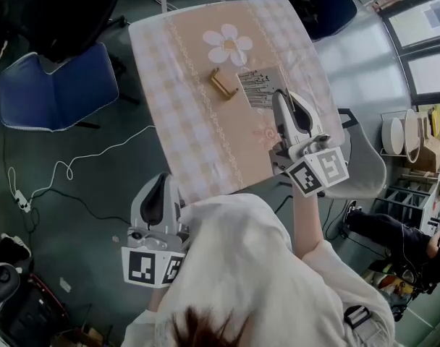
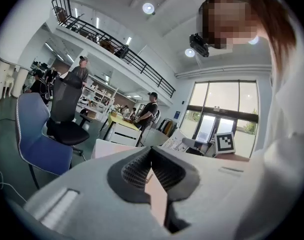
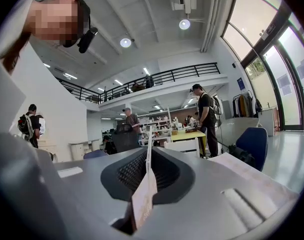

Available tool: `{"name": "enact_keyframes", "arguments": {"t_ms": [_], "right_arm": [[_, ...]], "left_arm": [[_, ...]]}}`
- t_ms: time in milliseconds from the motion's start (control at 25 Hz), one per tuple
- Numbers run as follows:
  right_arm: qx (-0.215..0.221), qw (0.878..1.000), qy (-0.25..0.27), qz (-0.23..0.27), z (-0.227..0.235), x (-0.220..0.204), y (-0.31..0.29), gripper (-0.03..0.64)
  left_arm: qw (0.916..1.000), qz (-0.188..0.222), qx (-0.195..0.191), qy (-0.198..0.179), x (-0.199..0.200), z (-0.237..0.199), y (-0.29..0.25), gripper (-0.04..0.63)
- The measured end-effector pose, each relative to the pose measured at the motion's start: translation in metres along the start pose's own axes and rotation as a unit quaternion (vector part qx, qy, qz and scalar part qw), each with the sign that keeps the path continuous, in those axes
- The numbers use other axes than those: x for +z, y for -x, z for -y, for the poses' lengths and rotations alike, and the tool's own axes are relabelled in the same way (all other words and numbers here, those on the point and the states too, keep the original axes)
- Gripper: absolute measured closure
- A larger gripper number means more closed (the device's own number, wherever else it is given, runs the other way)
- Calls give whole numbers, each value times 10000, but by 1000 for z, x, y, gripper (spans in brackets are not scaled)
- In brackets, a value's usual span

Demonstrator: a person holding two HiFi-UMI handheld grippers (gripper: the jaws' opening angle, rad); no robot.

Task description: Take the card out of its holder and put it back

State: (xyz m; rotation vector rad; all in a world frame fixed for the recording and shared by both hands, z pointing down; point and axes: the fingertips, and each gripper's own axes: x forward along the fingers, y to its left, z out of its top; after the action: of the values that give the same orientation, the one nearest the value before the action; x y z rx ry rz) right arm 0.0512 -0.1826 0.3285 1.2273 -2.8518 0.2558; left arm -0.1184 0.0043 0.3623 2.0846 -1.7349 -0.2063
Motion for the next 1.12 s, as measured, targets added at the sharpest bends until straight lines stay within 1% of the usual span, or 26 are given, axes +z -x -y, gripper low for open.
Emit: {"name": "enact_keyframes", "arguments": {"t_ms": [120,240,520,800,920,1120], "right_arm": [[35,10000,9,-61,2,-6,-13,598],[74,9999,45,-116,5,-10,-24,598],[151,9996,73,-248,16,-22,-47,598],[292,9987,58,-423,27,-42,-66,598],[354,9981,67,-503,32,-51,-73,598],[442,9964,121,-708,42,-70,-84,598]], "left_arm": [[9996,124,209,166,4,-10,1,595],[9992,158,294,242,5,-15,0,595],[9995,-10,313,9,0,-16,-2,595],[9988,-95,471,6,-3,-16,-7,595],[9984,-65,563,46,-1,-15,-9,595],[9977,-149,655,-71,-2,-17,-13,595]]}}
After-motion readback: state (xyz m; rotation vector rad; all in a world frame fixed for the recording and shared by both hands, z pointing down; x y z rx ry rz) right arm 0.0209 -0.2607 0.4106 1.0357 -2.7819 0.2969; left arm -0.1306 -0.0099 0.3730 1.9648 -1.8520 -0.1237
